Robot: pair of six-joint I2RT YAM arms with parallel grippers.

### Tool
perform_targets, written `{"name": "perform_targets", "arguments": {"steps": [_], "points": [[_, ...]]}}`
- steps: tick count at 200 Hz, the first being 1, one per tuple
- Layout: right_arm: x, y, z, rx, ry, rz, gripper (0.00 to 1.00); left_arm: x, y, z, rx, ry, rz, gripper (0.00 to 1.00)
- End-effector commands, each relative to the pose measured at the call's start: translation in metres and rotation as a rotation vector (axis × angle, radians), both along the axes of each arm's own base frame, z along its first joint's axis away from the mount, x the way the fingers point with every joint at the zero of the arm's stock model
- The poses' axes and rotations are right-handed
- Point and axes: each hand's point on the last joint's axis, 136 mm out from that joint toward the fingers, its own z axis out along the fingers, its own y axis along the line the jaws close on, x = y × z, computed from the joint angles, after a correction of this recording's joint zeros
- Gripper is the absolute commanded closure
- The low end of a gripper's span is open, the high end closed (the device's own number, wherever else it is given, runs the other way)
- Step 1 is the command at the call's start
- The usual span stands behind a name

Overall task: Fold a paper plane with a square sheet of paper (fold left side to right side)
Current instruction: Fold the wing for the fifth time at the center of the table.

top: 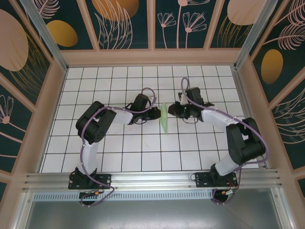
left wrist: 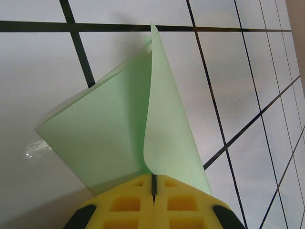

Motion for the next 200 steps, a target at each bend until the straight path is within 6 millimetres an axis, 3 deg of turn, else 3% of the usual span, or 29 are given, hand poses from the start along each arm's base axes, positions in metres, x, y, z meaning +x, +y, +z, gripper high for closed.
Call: {"name": "perform_targets", "arguments": {"steps": [1,56,200], "points": [[-0.03,0.02,0.014,0.144,-0.005,0.088,0.83,-0.003,0.022,-0.045,0.125,0.06,0.058,1.0],[-0.056,0.02,-0.01,0.168,0.04,0.109,0.83,-0.002,0.022,-0.044,0.127,0.055,0.061,1.0],[-0.05,0.028,-0.046,0.12,0.096,0.11,0.83,-0.002,0.021,-0.045,0.123,0.056,0.062,1.0]]}}
